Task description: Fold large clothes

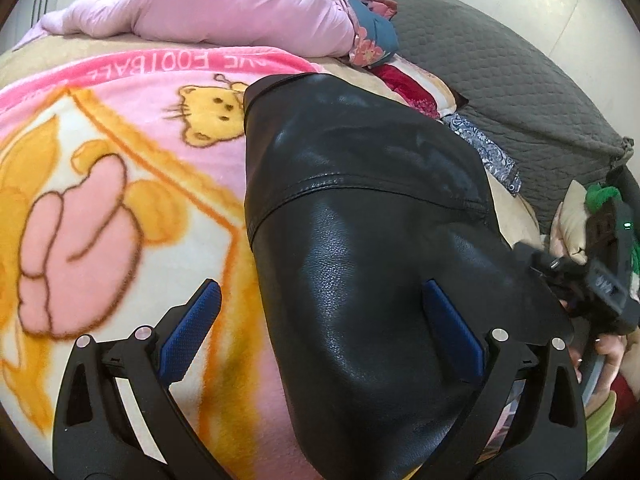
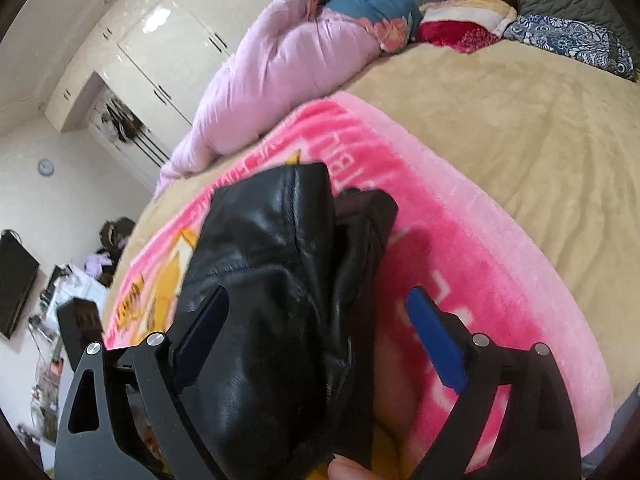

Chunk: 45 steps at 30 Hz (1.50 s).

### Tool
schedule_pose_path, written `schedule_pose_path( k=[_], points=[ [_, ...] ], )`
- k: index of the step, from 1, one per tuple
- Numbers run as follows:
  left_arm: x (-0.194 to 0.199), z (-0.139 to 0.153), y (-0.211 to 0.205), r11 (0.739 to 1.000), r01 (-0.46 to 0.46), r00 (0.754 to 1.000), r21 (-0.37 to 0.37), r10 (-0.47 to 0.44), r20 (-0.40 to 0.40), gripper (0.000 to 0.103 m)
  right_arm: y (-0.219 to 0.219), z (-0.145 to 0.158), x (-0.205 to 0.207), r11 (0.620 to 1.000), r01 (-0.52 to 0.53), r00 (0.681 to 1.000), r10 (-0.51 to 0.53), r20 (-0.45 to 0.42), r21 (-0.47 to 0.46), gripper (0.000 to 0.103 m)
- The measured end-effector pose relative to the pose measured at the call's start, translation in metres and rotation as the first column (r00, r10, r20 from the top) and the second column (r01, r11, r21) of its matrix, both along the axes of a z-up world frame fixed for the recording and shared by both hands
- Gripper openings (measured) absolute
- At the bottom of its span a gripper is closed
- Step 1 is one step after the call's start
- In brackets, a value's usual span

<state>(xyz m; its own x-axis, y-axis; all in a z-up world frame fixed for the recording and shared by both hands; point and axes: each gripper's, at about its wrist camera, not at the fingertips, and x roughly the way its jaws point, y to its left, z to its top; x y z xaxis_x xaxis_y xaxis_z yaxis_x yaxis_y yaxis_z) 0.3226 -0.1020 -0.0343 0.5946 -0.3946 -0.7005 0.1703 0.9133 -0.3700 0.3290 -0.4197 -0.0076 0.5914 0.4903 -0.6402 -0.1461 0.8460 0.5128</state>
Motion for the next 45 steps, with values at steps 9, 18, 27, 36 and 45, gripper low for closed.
schedule_pose_path(
  k=[9, 18, 27, 36, 45],
  points=[
    [0.038, -0.038, 0.025, 0.946, 0.039, 0.978, -0.321, -0.102, -0.184, 0.095, -0.004, -0.043, 0.023, 0.997, -0.042, 0.988, 0.051, -0.144, 0.066, 0.092],
    [0.067, -0.048, 0.008, 0.930, 0.089, 0.959, -0.356, -0.177, -0.221, 0.095, -0.004, -0.065, 0.050, 0.971, -0.094, 0.976, 0.134, -0.173, 0.220, 0.085],
    [0.061, -0.041, 0.017, 0.926, 0.095, 0.969, -0.367, -0.171, -0.180, 0.087, 0.011, -0.060, 0.054, 0.962, -0.143, 0.975, 0.177, -0.134, 0.232, 0.059],
    [0.027, -0.022, 0.116, 0.939, -0.034, 0.988, -0.343, -0.020, -0.153, 0.086, 0.090, -0.025, 0.053, 0.945, -0.257, 0.966, 0.256, 0.031, 0.203, 0.045],
    [-0.002, -0.036, 0.181, 0.934, -0.124, 0.981, -0.334, 0.063, -0.186, 0.086, 0.206, -0.033, 0.043, 0.920, -0.351, 0.936, 0.348, 0.048, 0.175, 0.047]
  ],
)
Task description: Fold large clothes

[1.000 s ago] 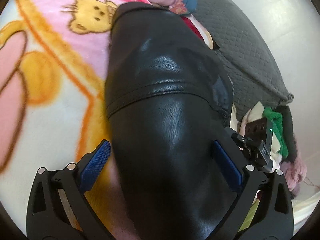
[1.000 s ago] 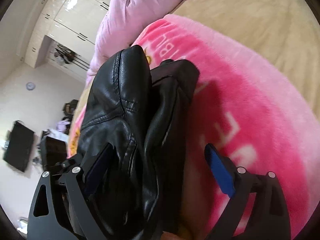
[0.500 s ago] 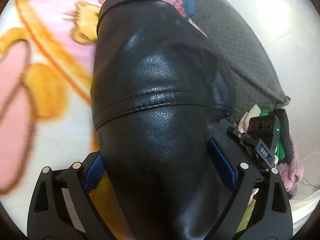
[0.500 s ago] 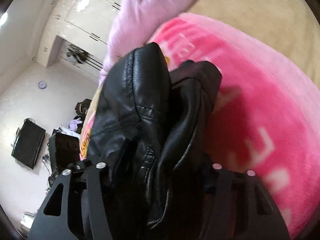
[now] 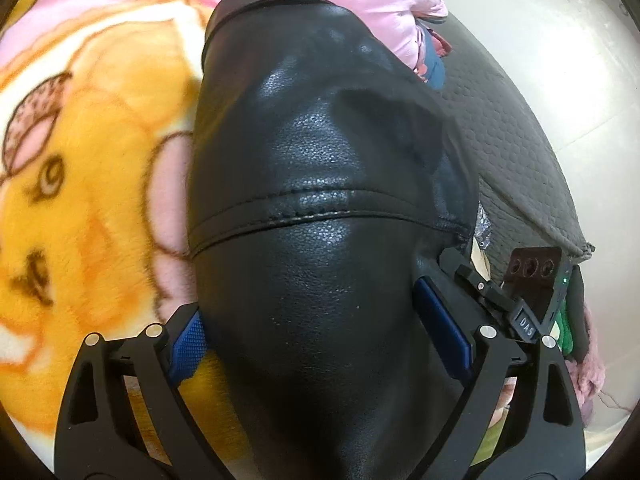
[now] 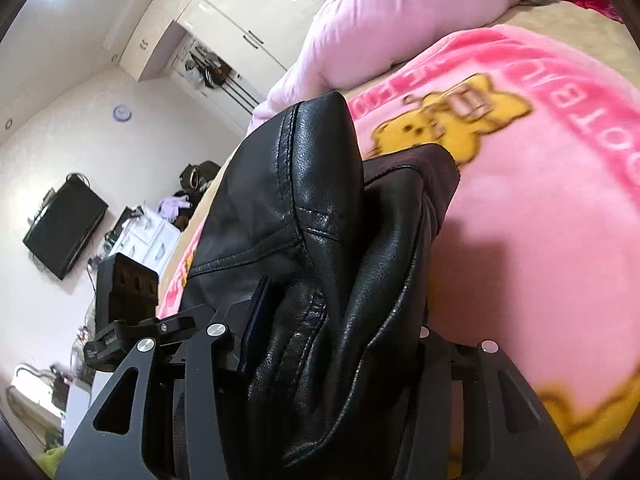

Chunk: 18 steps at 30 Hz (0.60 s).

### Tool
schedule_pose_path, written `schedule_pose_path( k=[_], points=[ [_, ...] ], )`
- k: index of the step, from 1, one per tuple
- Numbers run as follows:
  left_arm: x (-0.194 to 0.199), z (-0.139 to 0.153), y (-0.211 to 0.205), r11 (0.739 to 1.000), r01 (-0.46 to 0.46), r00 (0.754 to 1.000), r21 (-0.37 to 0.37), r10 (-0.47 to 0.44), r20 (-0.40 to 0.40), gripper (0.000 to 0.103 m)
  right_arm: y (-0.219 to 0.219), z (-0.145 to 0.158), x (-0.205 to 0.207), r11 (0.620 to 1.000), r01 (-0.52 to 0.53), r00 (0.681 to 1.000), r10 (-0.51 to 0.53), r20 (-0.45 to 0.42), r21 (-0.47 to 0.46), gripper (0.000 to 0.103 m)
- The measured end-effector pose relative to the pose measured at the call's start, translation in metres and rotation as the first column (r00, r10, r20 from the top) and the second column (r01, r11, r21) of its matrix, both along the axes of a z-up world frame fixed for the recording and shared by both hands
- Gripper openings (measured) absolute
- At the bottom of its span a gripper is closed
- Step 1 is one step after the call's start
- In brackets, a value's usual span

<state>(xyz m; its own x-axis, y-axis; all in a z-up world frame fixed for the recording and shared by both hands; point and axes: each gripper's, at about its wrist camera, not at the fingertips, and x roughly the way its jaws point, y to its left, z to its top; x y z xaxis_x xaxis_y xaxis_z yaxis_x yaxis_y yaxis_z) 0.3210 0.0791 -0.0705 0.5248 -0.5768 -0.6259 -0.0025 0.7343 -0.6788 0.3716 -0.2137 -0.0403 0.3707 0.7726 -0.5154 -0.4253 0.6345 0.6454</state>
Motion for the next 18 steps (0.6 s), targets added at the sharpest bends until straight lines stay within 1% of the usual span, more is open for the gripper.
schedule_pose_path(
  k=[2, 4, 6, 8, 9, 10, 12, 13, 15, 18],
  points=[
    [-0.001, 0.002, -0.006, 1.000, 0.000, 1.000, 0.029, 0.000, 0.015, 0.086, 0.010, -0.004, -0.003, 0.999, 0.007, 1.000, -0.006, 0.018, -0.032, 0.055],
    [-0.002, 0.008, -0.019, 0.997, 0.000, 1.000, 0.073, -0.002, 0.025, 0.087, 0.013, -0.005, -0.002, 0.995, 0.016, 0.999, -0.012, 0.046, -0.093, 0.060],
    [-0.002, 0.010, -0.017, 0.995, -0.004, 1.000, 0.099, 0.001, 0.028, 0.088, 0.014, -0.005, -0.002, 0.989, 0.034, 0.998, -0.026, 0.059, -0.143, 0.069],
    [-0.001, 0.010, -0.010, 0.993, -0.008, 1.000, 0.116, 0.005, 0.031, 0.088, 0.012, -0.005, -0.004, 0.976, 0.056, 0.996, -0.040, 0.080, -0.208, 0.074],
    [0.000, 0.011, -0.010, 0.992, -0.012, 0.999, 0.125, 0.008, 0.033, 0.088, 0.013, -0.002, -0.006, 0.967, 0.070, 0.993, -0.045, 0.105, -0.247, 0.076],
    [0.000, 0.012, -0.011, 0.991, -0.014, 0.999, 0.131, 0.009, 0.033, 0.089, 0.015, -0.002, -0.009, 0.958, 0.081, 0.991, -0.049, 0.122, -0.275, 0.081],
    [-0.001, 0.013, -0.010, 0.991, -0.017, 0.999, 0.135, 0.013, 0.035, 0.089, 0.018, 0.001, -0.013, 0.929, 0.120, 0.983, -0.063, 0.170, -0.351, 0.088],
    [-0.002, 0.013, -0.009, 0.991, -0.018, 0.999, 0.135, 0.013, 0.034, 0.089, 0.019, 0.003, -0.015, 0.914, 0.133, 0.979, -0.061, 0.194, -0.384, 0.088],
    [-0.005, 0.013, -0.008, 0.990, -0.020, 0.999, 0.137, 0.016, 0.034, 0.090, 0.018, 0.006, -0.019, 0.900, 0.145, 0.974, -0.057, 0.219, -0.412, 0.089],
    [-0.004, 0.013, -0.010, 0.990, -0.026, 0.999, 0.139, 0.021, 0.035, 0.090, 0.014, 0.005, -0.019, 0.895, 0.149, 0.977, -0.067, 0.204, -0.420, 0.092]
  ],
)
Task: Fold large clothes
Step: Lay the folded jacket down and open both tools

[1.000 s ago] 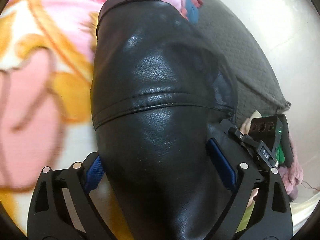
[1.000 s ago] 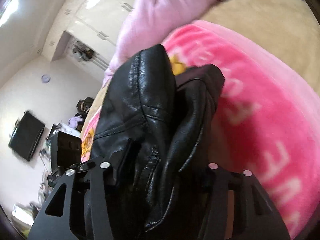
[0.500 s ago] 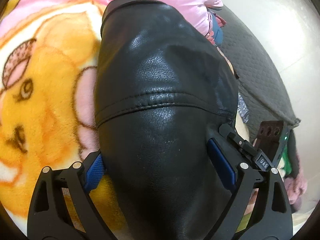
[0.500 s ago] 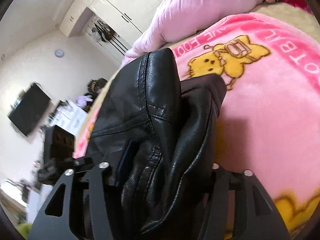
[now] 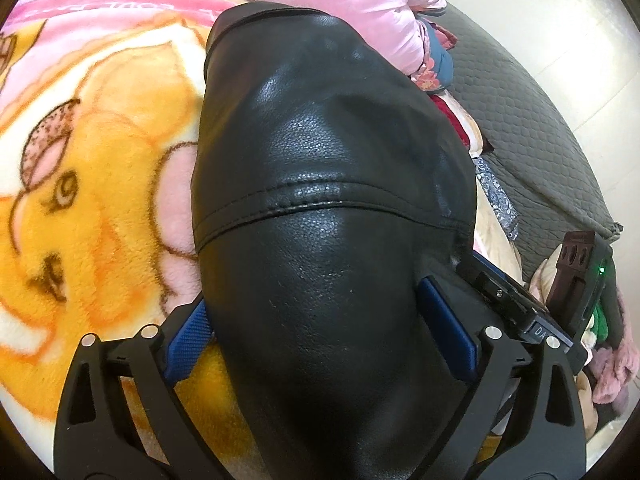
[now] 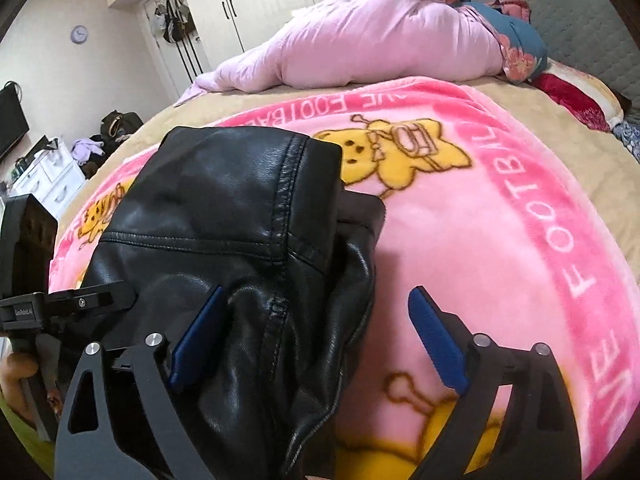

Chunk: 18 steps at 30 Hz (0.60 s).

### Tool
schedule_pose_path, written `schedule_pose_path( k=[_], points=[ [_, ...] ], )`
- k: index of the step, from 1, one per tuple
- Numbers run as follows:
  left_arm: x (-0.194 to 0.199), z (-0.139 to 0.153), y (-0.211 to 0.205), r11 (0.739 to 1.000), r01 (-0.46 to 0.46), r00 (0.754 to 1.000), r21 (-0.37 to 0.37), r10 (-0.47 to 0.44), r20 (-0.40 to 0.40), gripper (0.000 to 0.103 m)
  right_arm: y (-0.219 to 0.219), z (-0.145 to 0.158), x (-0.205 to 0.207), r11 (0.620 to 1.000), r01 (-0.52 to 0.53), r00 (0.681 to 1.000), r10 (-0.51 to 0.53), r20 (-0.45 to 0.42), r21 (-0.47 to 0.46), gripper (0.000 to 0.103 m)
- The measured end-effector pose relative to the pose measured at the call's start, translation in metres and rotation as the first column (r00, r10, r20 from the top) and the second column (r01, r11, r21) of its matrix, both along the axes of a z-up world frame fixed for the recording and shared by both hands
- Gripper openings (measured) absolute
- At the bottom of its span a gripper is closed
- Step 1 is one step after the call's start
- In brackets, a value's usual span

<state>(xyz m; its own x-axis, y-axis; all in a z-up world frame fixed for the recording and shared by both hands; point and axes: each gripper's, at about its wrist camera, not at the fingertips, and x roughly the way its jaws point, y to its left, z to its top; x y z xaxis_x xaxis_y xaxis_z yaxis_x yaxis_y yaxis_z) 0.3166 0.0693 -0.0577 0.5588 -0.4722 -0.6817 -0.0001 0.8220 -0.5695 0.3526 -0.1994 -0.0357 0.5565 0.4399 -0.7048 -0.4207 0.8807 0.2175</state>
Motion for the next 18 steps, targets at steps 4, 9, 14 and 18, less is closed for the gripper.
schedule_pose_path(
  k=[4, 9, 14, 18],
  points=[
    [-0.006, 0.000, 0.001, 1.000, -0.007, 1.000, 0.001, 0.007, -0.001, 0.090, -0.007, -0.001, 0.004, 1.000, 0.007, 0.999, -0.006, -0.034, 0.027, 0.093],
    [-0.010, 0.002, 0.005, 1.000, -0.024, 1.000, -0.019, 0.024, -0.010, 0.090, -0.013, 0.003, -0.001, 0.999, 0.009, 0.998, -0.006, -0.056, 0.043, 0.095],
    [-0.020, 0.010, 0.006, 0.999, -0.043, 0.999, 0.002, 0.043, 0.005, 0.090, -0.019, 0.009, -0.002, 0.998, 0.015, 0.998, -0.011, -0.066, 0.062, 0.096],
    [-0.033, 0.022, 0.006, 0.996, -0.061, 0.997, 0.058, 0.058, 0.048, 0.092, -0.025, 0.013, -0.003, 0.997, 0.015, 0.997, -0.009, -0.078, 0.080, 0.096]
  ],
)
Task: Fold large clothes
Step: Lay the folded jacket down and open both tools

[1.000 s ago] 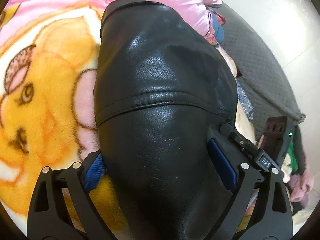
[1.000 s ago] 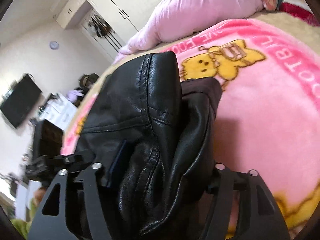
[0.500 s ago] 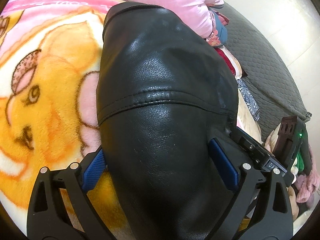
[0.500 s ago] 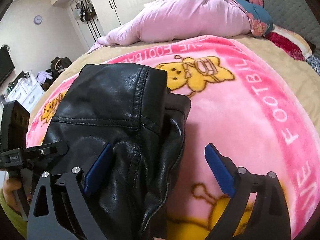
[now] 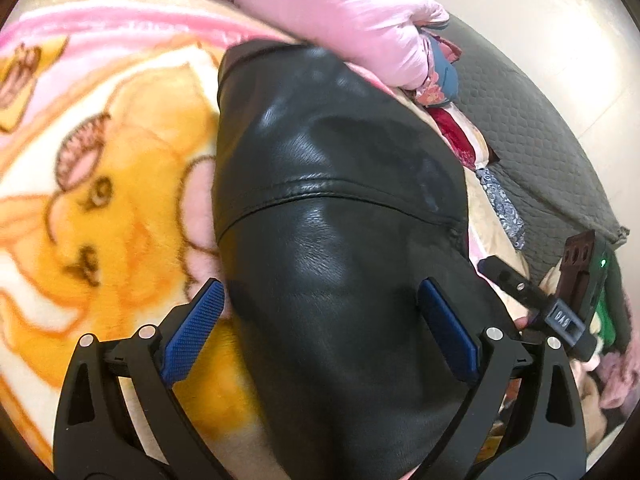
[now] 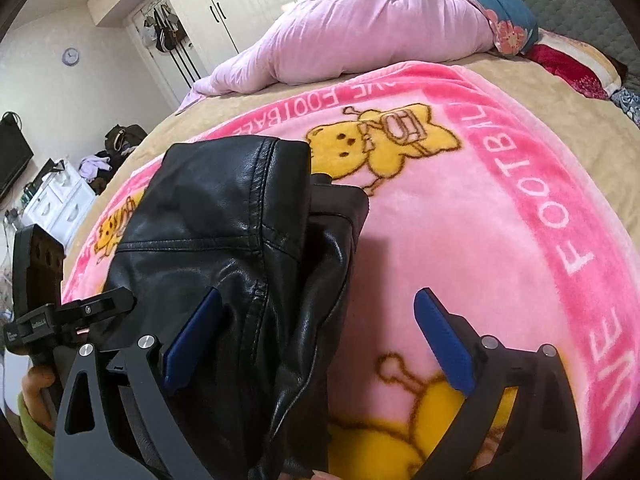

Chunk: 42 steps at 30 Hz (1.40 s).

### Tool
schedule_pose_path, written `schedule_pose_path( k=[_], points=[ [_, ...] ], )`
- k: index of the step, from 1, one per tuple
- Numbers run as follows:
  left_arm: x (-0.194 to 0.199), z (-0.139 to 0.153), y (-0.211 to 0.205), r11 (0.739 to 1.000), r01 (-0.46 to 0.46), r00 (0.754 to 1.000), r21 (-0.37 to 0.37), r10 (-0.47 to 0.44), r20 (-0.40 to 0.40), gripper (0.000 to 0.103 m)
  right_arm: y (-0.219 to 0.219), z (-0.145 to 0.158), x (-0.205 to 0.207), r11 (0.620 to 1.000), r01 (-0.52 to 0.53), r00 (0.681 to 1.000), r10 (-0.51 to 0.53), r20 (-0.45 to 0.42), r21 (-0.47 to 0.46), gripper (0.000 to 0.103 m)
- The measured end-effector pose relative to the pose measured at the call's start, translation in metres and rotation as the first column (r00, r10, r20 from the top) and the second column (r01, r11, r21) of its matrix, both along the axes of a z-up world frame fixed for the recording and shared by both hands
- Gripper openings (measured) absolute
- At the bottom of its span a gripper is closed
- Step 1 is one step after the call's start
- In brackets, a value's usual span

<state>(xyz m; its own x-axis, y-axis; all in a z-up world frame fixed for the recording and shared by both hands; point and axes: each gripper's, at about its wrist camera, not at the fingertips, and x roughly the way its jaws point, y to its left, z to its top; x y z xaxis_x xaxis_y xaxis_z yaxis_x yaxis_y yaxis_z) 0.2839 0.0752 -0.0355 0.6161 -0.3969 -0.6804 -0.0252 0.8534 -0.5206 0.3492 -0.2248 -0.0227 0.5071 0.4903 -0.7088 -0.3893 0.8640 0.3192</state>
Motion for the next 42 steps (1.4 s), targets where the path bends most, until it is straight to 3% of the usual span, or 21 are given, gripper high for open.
schedule_pose_path(
  k=[13, 30, 42],
  points=[
    [-0.025, 0.014, -0.002, 0.997, -0.028, 0.999, 0.072, 0.026, 0.031, 0.093, -0.018, 0.025, -0.019, 0.999, 0.000, 1.000, -0.001, 0.028, 0.051, 0.098],
    [-0.039, 0.016, -0.035, 0.975, 0.005, 0.999, 0.222, -0.014, 0.040, 0.093, 0.004, 0.040, -0.064, 0.996, -0.062, 0.991, 0.068, 0.114, -0.056, 0.099],
    [-0.046, 0.014, -0.047, 0.954, -0.003, 0.999, 0.298, -0.011, 0.046, 0.093, 0.003, 0.050, -0.082, 0.994, -0.103, 0.985, 0.107, 0.136, -0.034, 0.099]
  ],
)
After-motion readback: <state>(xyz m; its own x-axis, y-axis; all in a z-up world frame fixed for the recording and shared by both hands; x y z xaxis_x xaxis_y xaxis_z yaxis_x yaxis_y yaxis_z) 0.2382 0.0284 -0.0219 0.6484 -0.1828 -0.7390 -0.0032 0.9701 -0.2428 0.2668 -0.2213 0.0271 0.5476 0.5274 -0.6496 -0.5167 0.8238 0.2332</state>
